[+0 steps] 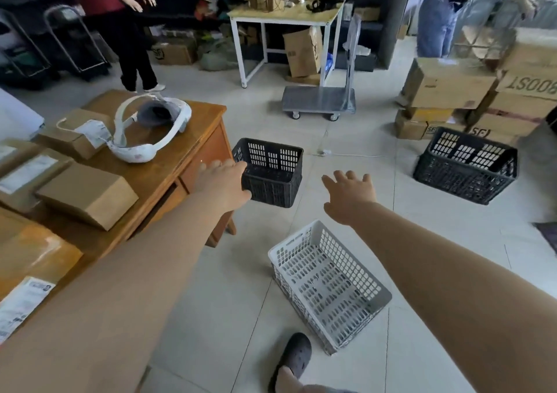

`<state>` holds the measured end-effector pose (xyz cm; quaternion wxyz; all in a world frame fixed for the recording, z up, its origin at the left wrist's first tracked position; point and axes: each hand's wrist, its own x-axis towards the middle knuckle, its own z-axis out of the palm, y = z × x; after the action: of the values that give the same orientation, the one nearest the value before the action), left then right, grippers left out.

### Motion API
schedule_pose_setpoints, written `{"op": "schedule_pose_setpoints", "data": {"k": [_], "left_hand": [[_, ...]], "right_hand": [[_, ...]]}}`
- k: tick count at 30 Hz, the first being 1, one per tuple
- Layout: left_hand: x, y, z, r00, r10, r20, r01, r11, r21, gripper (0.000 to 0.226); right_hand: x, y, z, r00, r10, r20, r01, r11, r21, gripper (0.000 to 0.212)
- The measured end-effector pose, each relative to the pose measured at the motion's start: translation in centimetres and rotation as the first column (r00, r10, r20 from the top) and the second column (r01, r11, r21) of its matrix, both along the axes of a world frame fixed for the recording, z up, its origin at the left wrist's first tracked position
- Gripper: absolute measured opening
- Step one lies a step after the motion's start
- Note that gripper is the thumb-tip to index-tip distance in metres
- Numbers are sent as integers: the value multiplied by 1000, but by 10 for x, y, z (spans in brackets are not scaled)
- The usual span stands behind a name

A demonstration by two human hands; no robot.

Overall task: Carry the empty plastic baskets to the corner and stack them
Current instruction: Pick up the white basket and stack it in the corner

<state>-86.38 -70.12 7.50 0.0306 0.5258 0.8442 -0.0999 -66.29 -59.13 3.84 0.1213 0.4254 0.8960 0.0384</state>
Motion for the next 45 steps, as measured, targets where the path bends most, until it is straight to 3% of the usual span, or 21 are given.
{"op": "schedule_pose_setpoints", "data": {"k": [10, 16, 19, 24, 29, 33, 39, 45], "left_hand": [[-50, 135, -50, 966, -41, 254, 42, 999, 1, 62], [-60, 204, -117, 944, -95, 315, 143, 980, -135, 60], [-55, 232, -168, 927, -108, 360, 205, 948, -243, 61], [-43, 264, -274, 911, -86, 404, 245, 900, -361, 62], [-39, 280, -386, 918, -88, 386, 275, 843, -462, 57], [-43, 283, -478, 925, -50, 376, 251, 824, -509, 58], [-45, 283, -591, 963, -97, 253, 225, 807, -546, 73], [-43, 292, -670, 942, 126, 310, 36, 883, -469, 71]], "right_hand": [[-20, 88, -59, 948, -315, -39, 305, 937, -171, 58], [17, 98, -111, 858, -513, 12, 496, 824, -274, 59], [35, 95, -152, 786, -618, 37, 586, 723, -366, 60], [54, 95, -247, 558, -827, 74, 738, 453, -501, 60], [72, 84, -367, 360, -916, 178, 790, 198, -580, 64], [88, 64, -462, 230, -933, 277, 799, 18, -601, 65], [95, 49, -573, -156, -950, 271, 807, -281, -519, 73], [100, 43, -643, -429, -882, 195, 727, -465, -506, 83]]}}
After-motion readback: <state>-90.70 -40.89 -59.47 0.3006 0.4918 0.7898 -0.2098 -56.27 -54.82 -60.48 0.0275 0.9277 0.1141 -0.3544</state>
